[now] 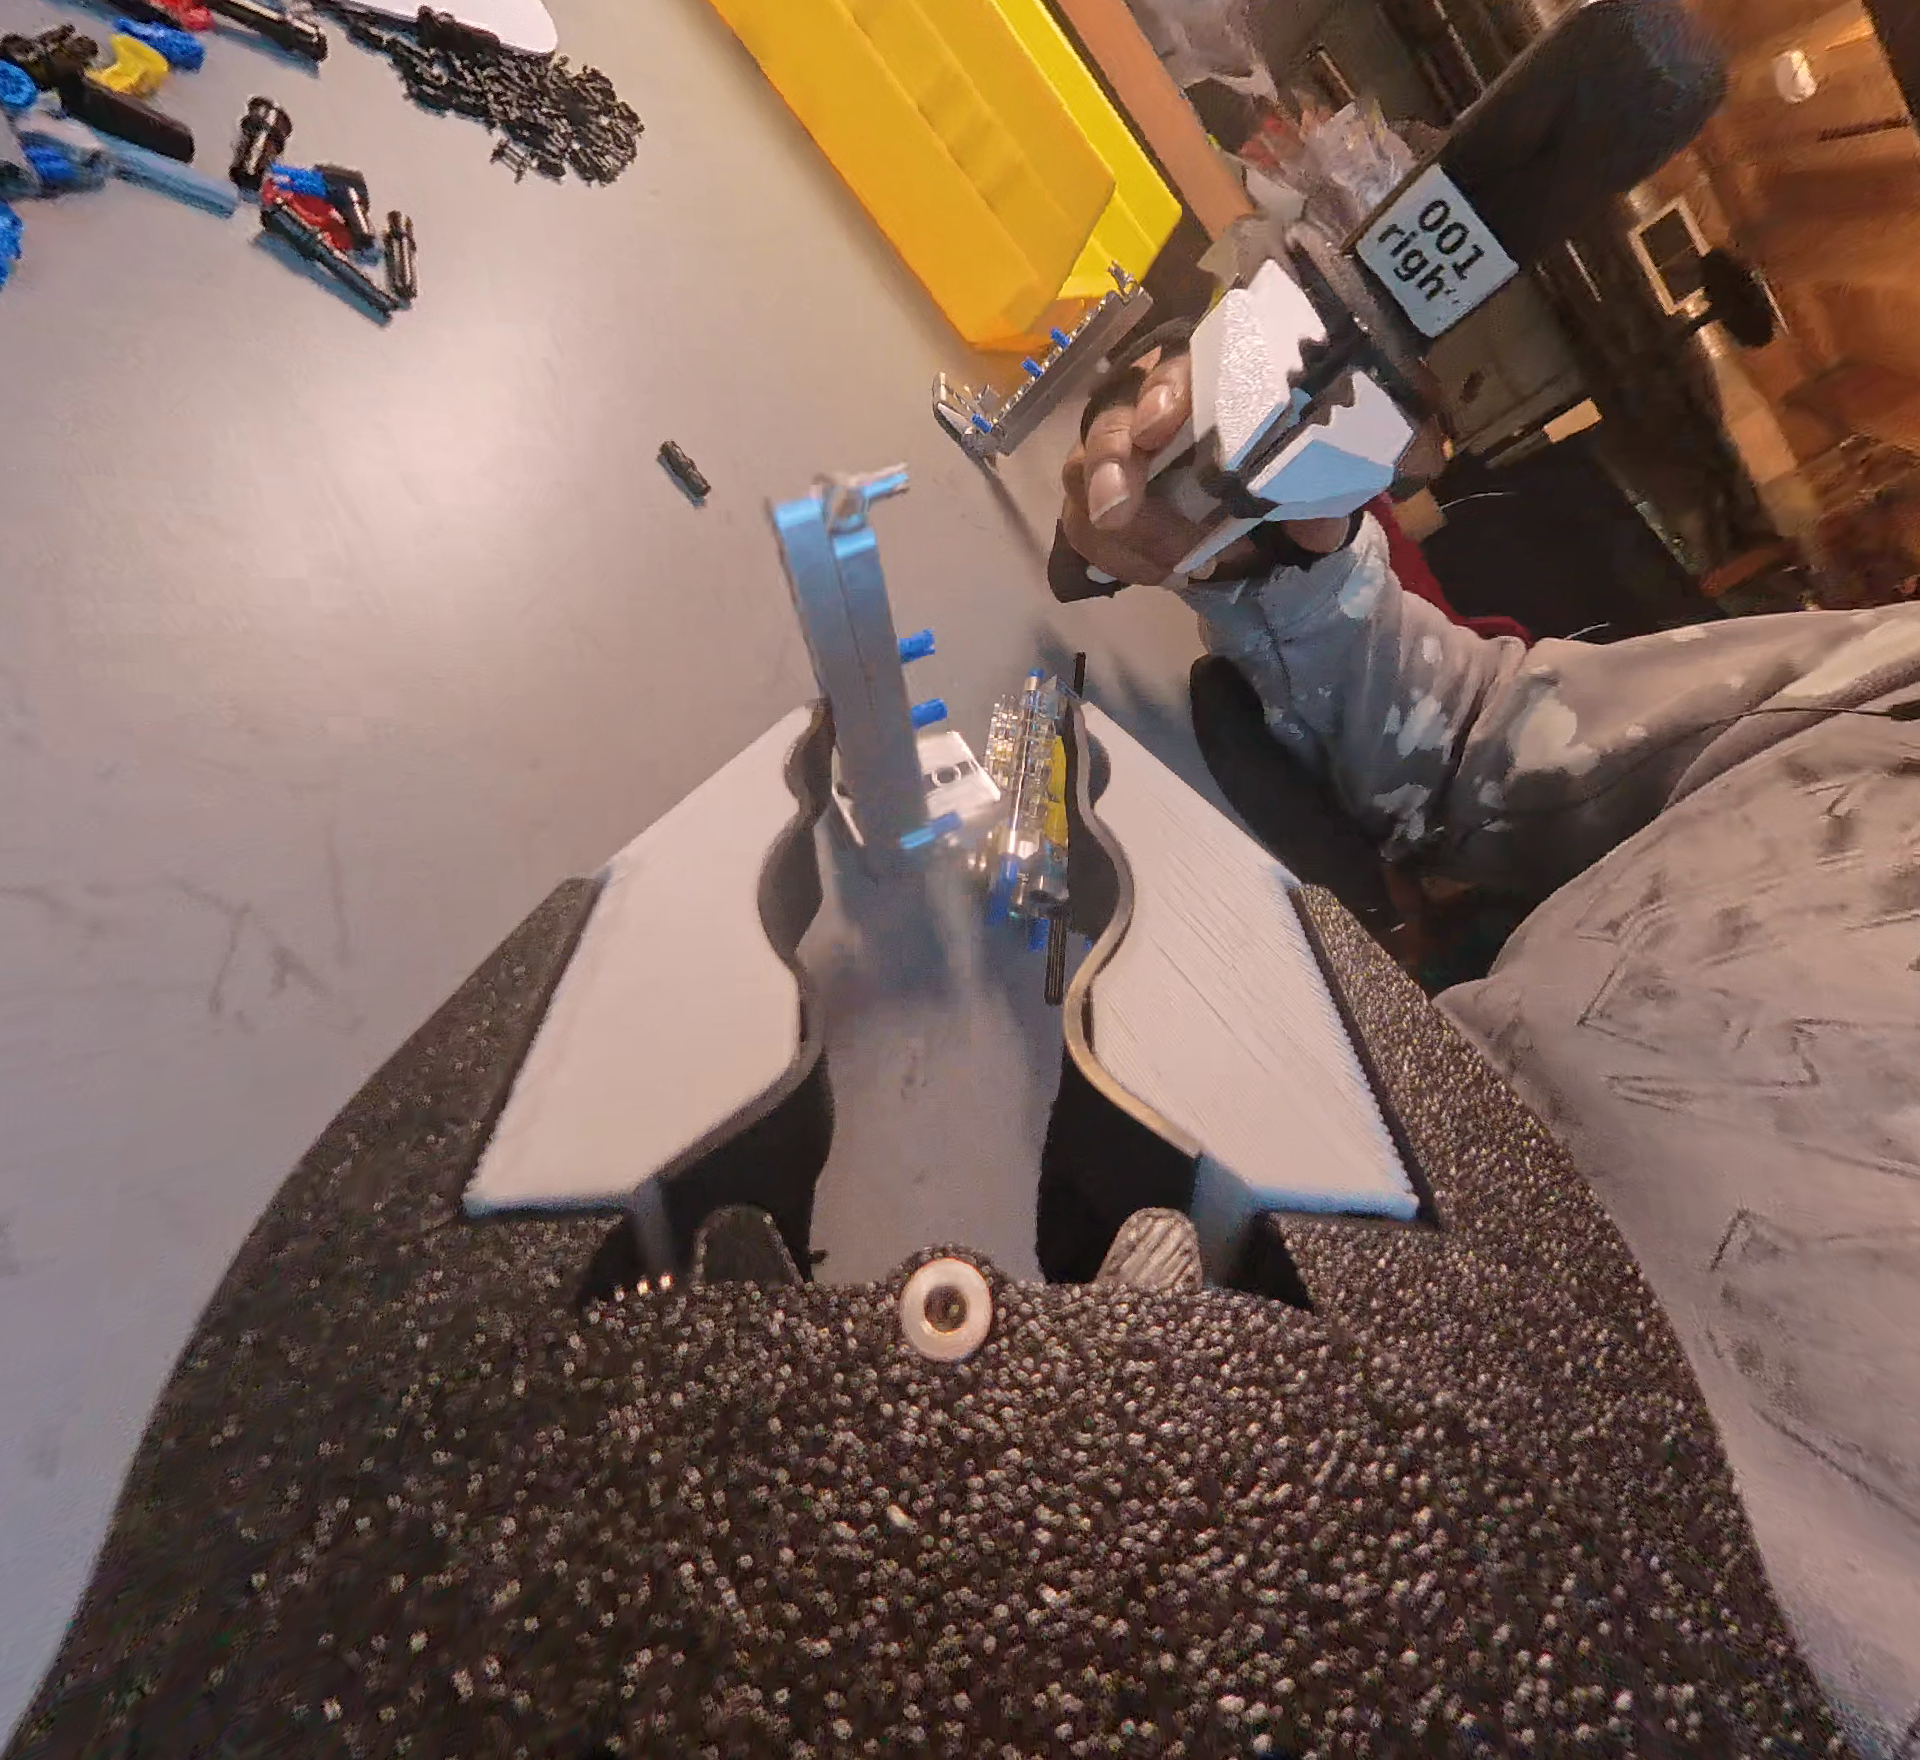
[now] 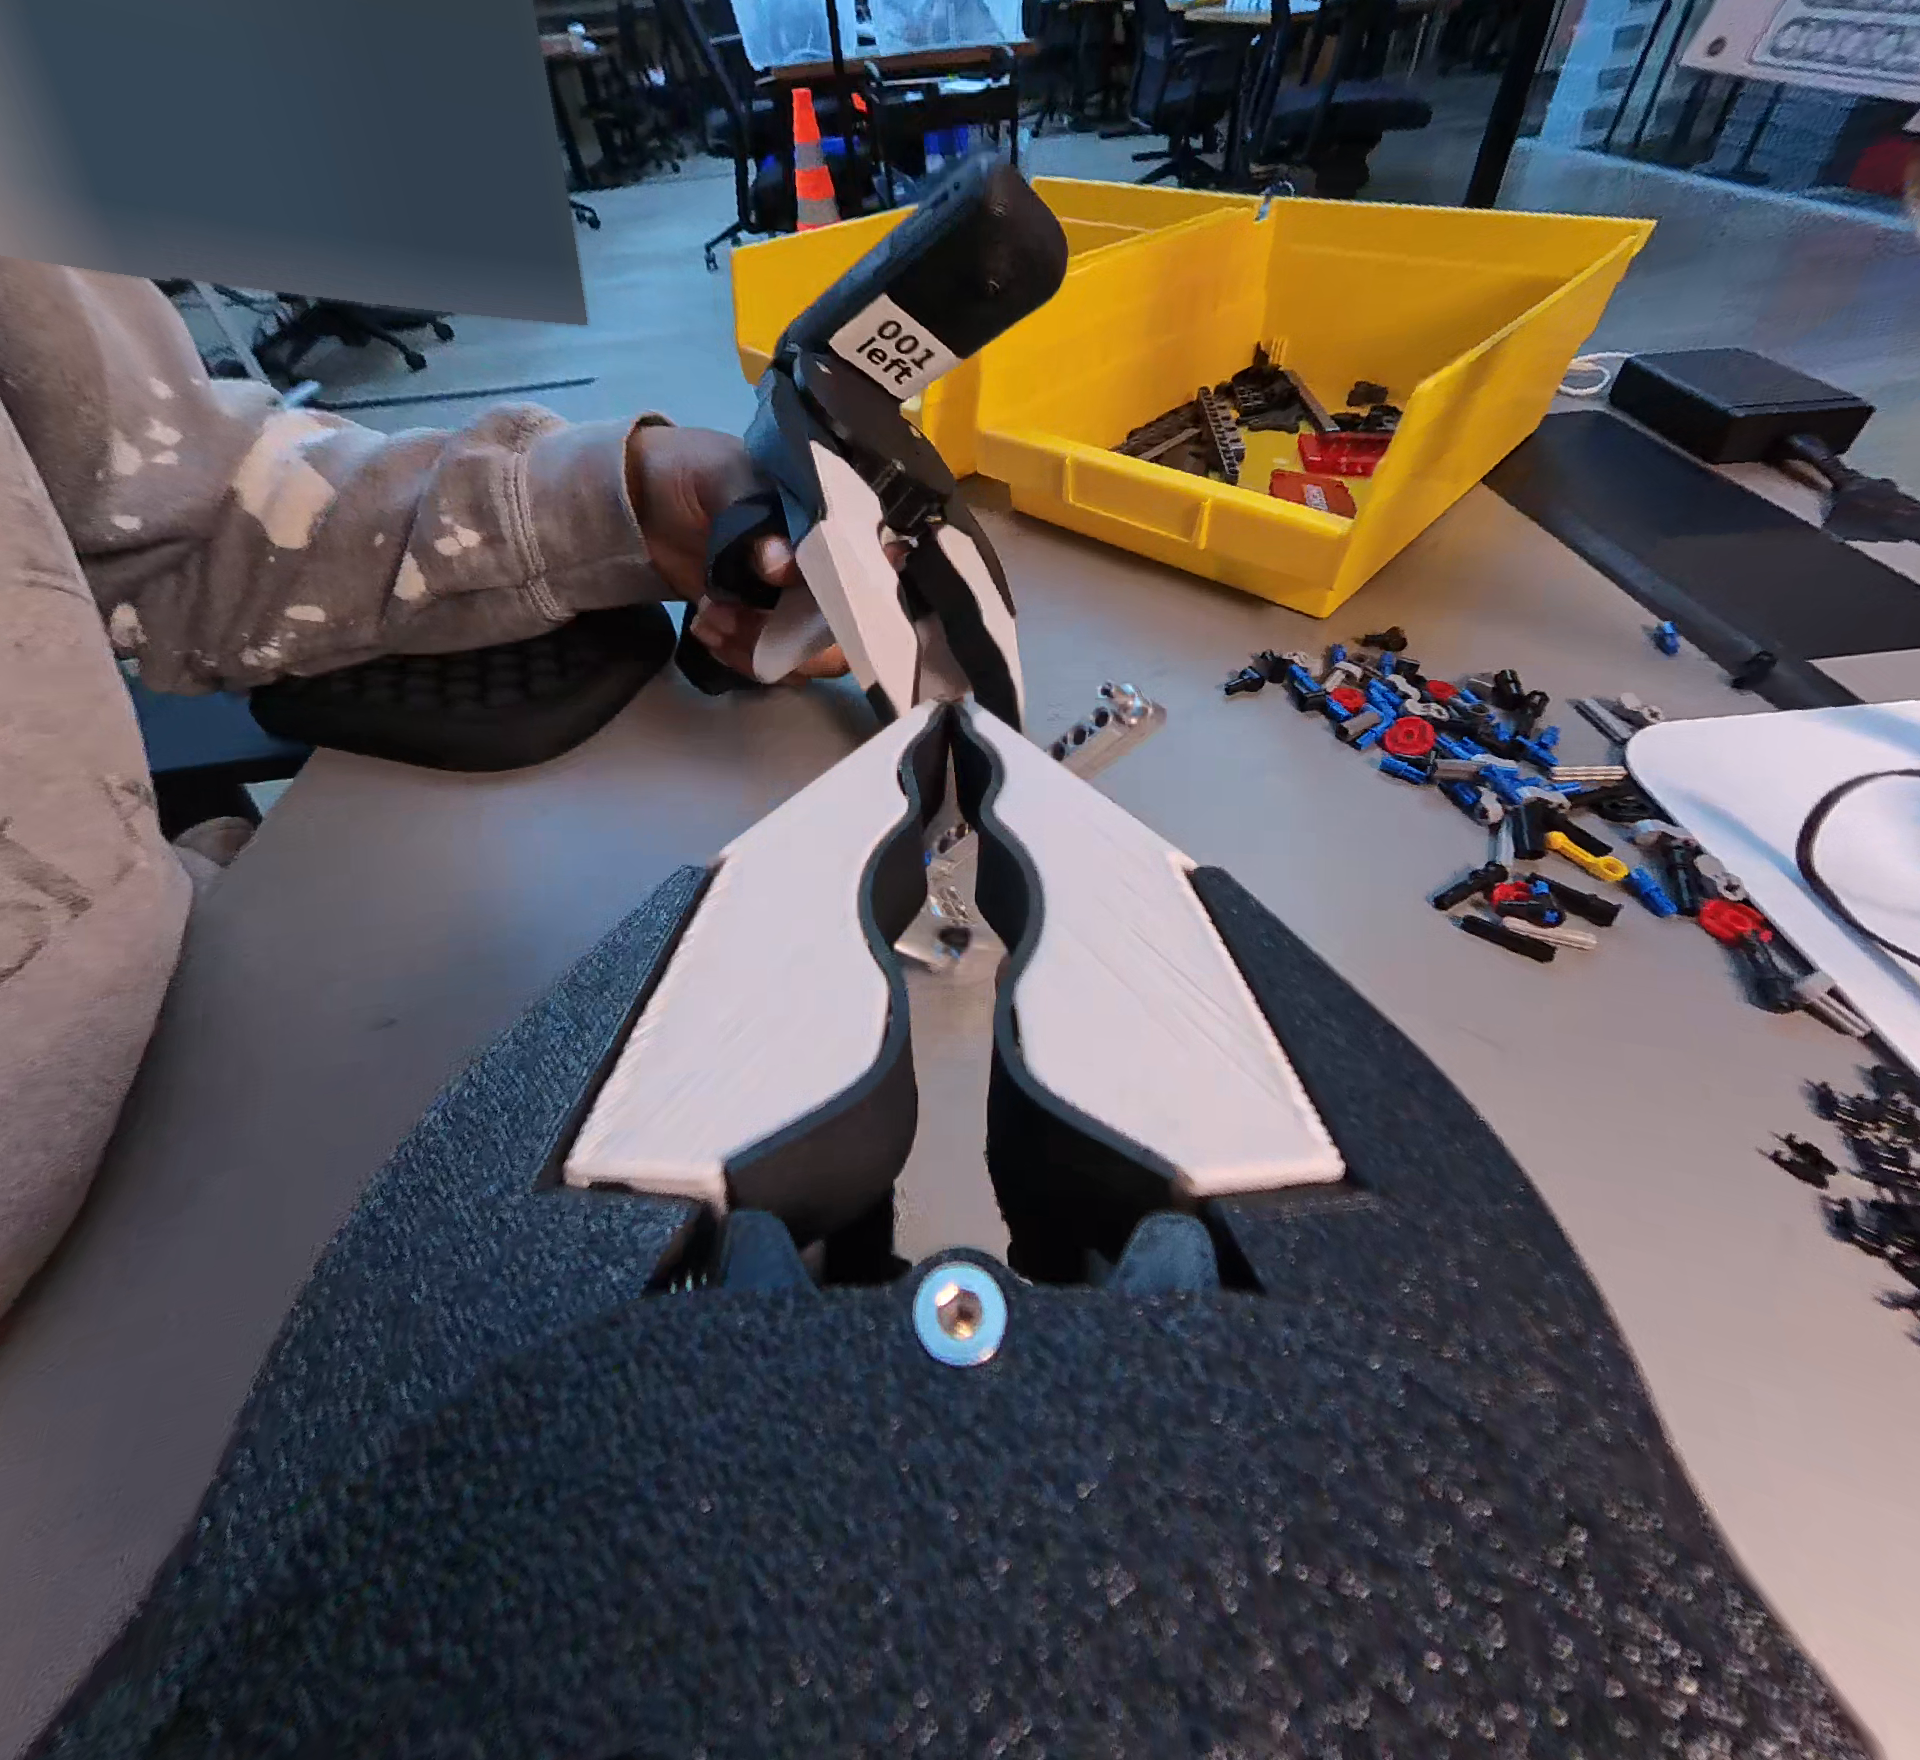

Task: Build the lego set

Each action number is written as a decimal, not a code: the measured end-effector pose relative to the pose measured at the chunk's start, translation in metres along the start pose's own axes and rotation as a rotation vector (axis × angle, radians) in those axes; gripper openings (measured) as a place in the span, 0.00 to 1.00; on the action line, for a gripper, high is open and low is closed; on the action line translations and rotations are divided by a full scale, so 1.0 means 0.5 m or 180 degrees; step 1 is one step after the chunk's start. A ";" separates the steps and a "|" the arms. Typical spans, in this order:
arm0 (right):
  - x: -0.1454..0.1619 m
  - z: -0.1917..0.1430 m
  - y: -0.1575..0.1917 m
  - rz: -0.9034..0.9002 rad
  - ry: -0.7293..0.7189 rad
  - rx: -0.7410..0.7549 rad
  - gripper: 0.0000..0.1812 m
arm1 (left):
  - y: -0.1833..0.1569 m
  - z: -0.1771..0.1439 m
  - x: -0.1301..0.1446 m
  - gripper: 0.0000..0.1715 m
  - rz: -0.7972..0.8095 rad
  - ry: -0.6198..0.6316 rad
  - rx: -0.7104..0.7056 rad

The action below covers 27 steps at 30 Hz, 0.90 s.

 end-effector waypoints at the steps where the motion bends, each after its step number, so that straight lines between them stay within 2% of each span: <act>1: 0.000 0.001 -0.002 -0.0021 0.0040 0.0052 0.00 | 0.003 0.001 0.003 0.25 0.0027 0.0040 -0.0059; 8: 0.018 -0.001 -0.014 0.0080 0.0291 0.0321 0.01 | 0.030 -0.006 0.007 0.22 0.0262 0.0143 -0.0648; 11: 0.020 -0.015 -0.011 0.0089 0.0321 0.0390 0.07 | 0.041 -0.012 0.005 0.22 0.0377 0.0150 -0.0886; 14: 0.012 -0.040 -0.002 0.0115 0.0165 0.0436 0.14 | 0.041 -0.017 0.007 0.24 0.0656 0.0257 -0.1159; 16: 0.002 -0.059 0.008 0.0178 -0.0061 0.0383 0.21 | 0.034 -0.014 0.010 0.28 0.0842 0.0347 -0.1280; 19: -0.026 -0.096 0.029 0.0387 -0.0657 0.0060 0.28 | 0.027 0.004 0.021 0.30 0.1138 0.0522 -0.1432; 23: -0.065 -0.152 0.029 0.0997 -0.1567 -0.0591 0.30 | 0.044 0.025 0.041 0.30 0.1460 0.0824 -0.1774; 27: -0.085 -0.198 0.004 0.1606 -0.2287 -0.1076 0.30 | 0.055 0.025 0.047 0.25 0.1617 0.0941 -0.1980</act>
Point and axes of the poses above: each gripper's, where its closed fingertips meet, z out along the fingers, x out of its underside, y = z × x across the jaws, the point moved 3 cm from there along -z, back along the fingers, and after that the axes turned 12 degrees about y, right-handed, at the moved point
